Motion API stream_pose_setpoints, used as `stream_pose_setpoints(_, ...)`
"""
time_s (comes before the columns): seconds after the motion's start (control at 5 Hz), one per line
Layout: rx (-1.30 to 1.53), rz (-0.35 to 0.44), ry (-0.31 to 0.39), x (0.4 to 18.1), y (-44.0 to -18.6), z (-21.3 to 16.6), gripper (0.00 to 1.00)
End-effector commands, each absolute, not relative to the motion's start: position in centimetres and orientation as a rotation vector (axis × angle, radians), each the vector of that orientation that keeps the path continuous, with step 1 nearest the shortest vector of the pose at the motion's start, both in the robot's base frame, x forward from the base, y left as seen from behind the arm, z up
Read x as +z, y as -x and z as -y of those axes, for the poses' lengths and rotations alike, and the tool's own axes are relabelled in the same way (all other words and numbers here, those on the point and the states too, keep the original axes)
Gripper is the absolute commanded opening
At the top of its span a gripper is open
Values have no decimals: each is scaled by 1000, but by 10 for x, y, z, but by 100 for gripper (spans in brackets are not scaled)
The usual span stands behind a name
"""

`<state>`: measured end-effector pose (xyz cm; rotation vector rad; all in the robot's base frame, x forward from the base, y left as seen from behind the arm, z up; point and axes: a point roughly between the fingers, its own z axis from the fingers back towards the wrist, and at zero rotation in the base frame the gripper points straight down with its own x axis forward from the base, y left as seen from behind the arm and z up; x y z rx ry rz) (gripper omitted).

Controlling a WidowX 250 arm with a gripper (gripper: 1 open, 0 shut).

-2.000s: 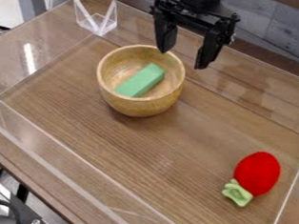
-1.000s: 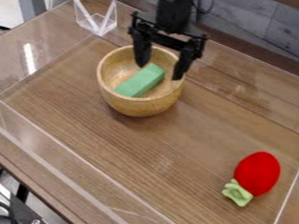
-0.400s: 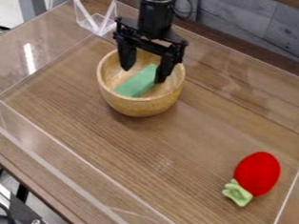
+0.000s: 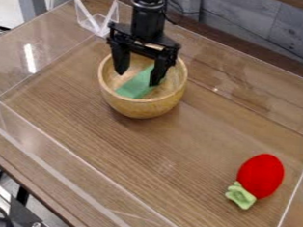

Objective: Remove the green stick from the brown bowl and put it on the table

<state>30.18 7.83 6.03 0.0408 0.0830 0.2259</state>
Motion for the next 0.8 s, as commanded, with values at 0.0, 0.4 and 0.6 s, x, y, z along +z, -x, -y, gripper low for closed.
stream_pose_setpoints(0.0,208,-28,-48,61,-310,-78,100)
stream_pose_setpoints(0.4,153,-16,-49,42,-316,-70,0)
stream_pose_setpoints(0.6,86,-9,-44,40,-323,-67,0)
